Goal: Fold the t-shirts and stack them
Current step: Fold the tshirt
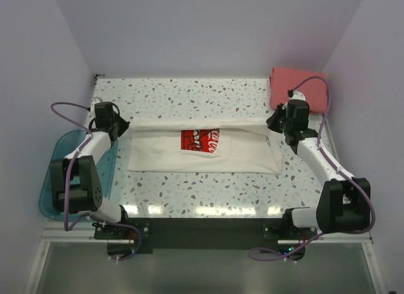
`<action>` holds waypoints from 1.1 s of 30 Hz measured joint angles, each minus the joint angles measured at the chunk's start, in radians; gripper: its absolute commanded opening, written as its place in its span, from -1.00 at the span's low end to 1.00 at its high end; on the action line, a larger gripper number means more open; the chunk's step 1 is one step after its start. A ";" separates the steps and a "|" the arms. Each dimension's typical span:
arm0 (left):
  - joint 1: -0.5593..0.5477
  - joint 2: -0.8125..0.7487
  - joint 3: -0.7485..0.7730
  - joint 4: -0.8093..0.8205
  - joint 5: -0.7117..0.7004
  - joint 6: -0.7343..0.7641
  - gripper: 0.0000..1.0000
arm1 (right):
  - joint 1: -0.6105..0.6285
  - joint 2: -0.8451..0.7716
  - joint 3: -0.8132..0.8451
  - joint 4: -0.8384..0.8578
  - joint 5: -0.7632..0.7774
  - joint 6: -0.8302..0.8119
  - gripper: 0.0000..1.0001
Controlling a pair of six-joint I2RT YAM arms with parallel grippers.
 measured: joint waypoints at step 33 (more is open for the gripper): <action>-0.252 0.126 0.128 -0.082 -0.002 -0.010 0.01 | 0.088 0.425 0.295 -0.090 0.023 0.005 0.08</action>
